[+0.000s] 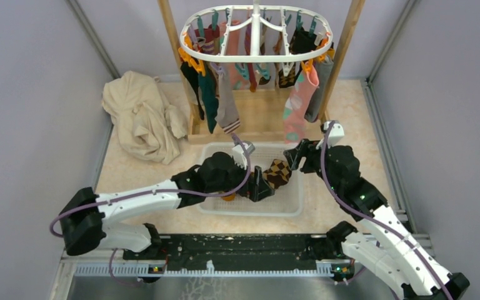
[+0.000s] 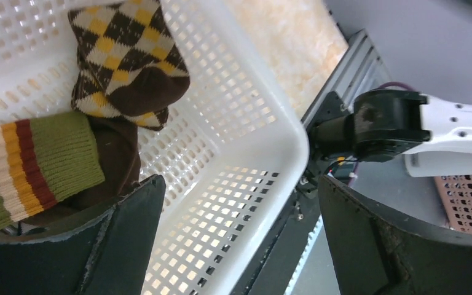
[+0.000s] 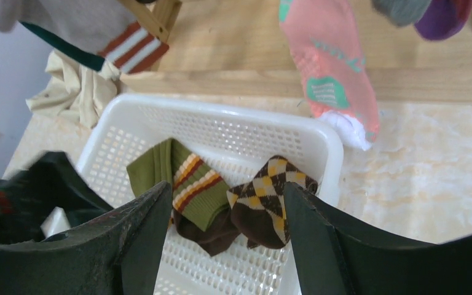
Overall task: Remove the socks clipped to the hanger
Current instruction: Place the sock in the bin.
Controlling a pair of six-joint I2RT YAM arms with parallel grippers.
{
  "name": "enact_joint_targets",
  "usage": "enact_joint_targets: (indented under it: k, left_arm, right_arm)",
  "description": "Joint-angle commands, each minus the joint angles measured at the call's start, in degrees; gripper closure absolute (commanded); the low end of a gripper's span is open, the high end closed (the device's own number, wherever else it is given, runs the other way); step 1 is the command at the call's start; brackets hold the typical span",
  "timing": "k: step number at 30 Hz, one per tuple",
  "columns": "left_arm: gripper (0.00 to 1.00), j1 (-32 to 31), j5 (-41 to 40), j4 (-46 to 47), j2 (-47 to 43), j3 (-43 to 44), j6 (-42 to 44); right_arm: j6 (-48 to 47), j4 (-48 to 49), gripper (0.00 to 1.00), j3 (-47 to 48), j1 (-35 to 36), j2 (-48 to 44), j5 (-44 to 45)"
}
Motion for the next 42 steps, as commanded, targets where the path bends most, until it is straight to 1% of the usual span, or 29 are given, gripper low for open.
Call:
enact_joint_targets:
  k: [1,7,13,18,22,26,32,36,40,42]
  left_arm:
    - [0.01,-1.1,-4.9,-1.5,-6.0,-2.2,1.5]
    - [0.01,-1.5,-8.7,-0.5,-14.1,-8.1,-1.4]
    - [0.01,-1.6,-8.3,3.6,-19.9,-15.0,-2.8]
    - [0.01,-1.7,-8.4,4.1,-21.0,-16.4,-2.6]
    - [0.01,-1.7,-8.2,3.0,-21.7,-16.0,-1.3]
    - [0.01,-1.8,-9.7,0.8,-26.2,-16.9,-0.2]
    - [0.01,-1.8,-11.7,-0.9,-34.2,-20.9,0.1]
    - [0.01,-1.7,-13.1,-3.5,-36.5,-21.1,1.2]
    - [0.01,-1.7,-18.6,-7.7,-37.8,-20.3,2.0]
    - [0.01,-1.7,-22.6,-7.5,-38.6,-20.9,2.3]
  right_arm:
    - [1.7,4.5,0.33,-3.1,0.2,0.3,-3.8]
    - [3.6,7.8,0.33,-7.3,0.3,2.7,-8.5]
    - [5.5,10.7,0.33,-10.7,0.6,4.8,-12.4]
    - [7.5,11.9,0.33,-14.0,1.2,5.3,-13.4]
    - [8.7,12.8,0.33,-15.2,2.6,7.7,-13.9]
    - [9.3,15.0,0.33,-14.9,6.9,11.3,-12.0]
    - [8.7,17.3,0.33,-11.3,12.6,18.4,-8.8]
    - [8.8,17.5,0.33,-8.4,15.3,21.9,-4.7]
    - [9.6,17.8,0.33,-6.3,17.1,23.8,-2.2]
    - [9.7,17.7,0.33,-5.7,18.0,23.7,-1.2]
